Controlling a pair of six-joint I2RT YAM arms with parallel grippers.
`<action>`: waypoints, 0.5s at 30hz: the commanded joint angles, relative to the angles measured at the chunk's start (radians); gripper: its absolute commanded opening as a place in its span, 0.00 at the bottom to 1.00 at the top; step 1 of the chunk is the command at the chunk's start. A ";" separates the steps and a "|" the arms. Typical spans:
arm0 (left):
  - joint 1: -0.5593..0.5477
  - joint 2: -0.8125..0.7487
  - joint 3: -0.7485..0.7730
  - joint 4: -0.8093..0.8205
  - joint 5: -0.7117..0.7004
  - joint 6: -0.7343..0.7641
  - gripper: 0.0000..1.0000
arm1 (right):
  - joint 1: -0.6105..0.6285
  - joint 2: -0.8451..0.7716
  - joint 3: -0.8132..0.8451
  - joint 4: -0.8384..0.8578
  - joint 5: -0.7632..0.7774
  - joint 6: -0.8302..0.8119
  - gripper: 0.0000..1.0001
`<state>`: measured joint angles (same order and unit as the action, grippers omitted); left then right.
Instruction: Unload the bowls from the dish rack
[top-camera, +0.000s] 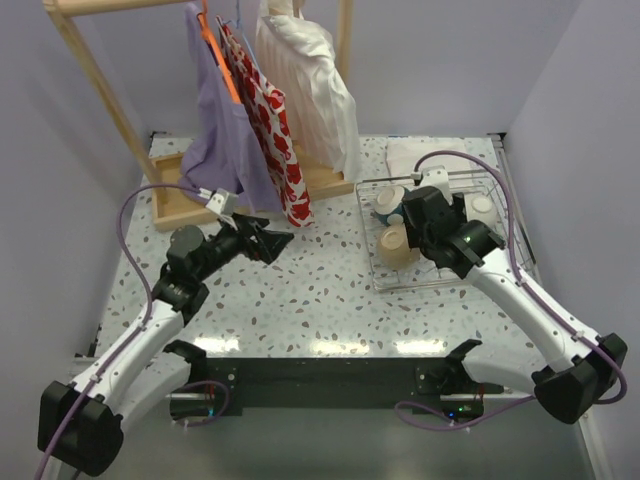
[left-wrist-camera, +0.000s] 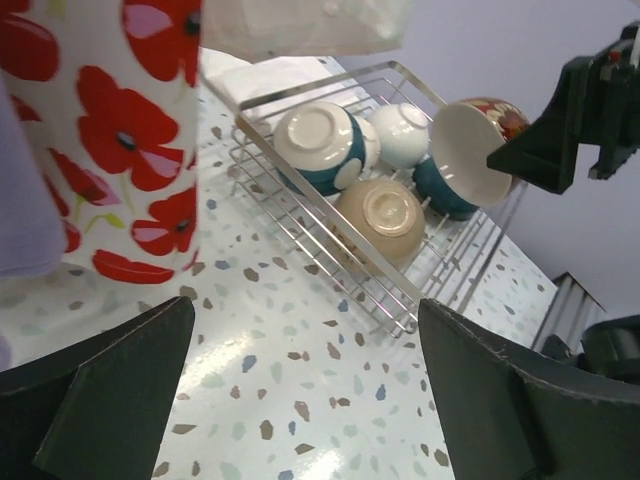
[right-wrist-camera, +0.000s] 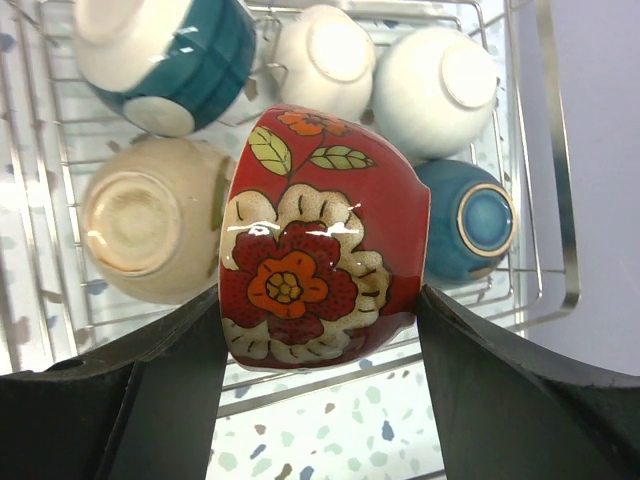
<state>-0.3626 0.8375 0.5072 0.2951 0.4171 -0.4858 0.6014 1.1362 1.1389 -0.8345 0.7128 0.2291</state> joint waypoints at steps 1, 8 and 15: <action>-0.096 0.046 0.060 0.114 -0.043 -0.031 1.00 | 0.001 -0.039 0.071 0.029 -0.062 0.016 0.00; -0.258 0.193 0.112 0.203 -0.155 -0.031 1.00 | 0.001 -0.053 0.087 0.040 -0.162 0.033 0.00; -0.395 0.363 0.220 0.285 -0.176 -0.034 1.00 | 0.001 -0.067 0.090 0.066 -0.272 0.053 0.00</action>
<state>-0.7025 1.1461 0.6441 0.4595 0.2813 -0.5144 0.6014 1.1149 1.1629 -0.8387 0.5014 0.2623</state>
